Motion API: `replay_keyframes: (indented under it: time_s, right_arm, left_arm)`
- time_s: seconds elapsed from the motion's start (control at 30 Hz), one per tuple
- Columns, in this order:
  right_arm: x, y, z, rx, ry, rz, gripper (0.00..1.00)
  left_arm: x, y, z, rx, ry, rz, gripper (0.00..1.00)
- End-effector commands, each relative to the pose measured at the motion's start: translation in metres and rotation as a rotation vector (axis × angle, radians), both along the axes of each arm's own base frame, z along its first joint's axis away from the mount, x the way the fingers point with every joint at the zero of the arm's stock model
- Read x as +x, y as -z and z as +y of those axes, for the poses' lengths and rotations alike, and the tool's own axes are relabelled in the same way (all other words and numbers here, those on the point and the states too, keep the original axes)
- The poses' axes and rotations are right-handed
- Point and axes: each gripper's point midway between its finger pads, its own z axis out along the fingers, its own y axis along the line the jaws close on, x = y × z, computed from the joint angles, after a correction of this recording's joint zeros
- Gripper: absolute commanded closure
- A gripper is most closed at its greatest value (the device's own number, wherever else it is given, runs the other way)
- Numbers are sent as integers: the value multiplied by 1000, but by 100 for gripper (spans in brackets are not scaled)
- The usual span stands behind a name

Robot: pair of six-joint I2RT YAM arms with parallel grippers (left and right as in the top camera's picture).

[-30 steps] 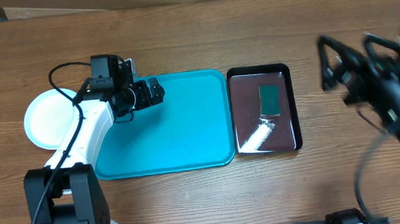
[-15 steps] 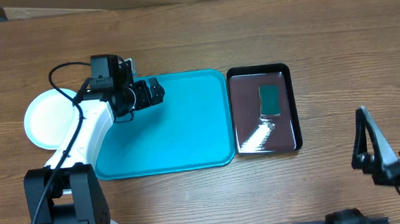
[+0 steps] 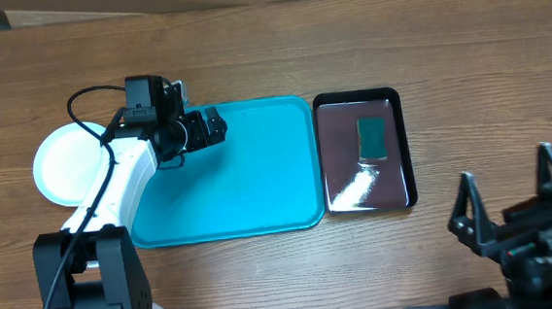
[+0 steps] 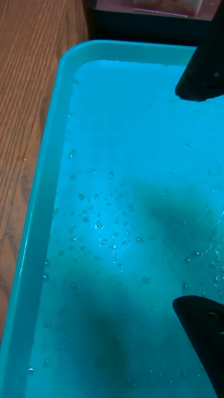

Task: Clean dirty plates on tray and stack at the side

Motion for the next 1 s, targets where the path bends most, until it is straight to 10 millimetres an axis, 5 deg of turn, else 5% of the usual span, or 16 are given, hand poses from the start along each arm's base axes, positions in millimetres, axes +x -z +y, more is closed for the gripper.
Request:
replay_keyframes:
  time_s: [0.0, 0.4, 0.97]
  right_arm:
    - [7, 23, -3, 4, 22, -4, 0]
    - [46, 105, -11, -9, 77, 102, 0]
    - [71, 187, -12, -41, 90, 381, 0]
  left_arm:
    - [5, -4, -1, 11, 14, -19, 0]
    - [5, -4, -1, 11, 14, -19, 0]
    - [5, -4, -1, 11, 14, -19, 0]
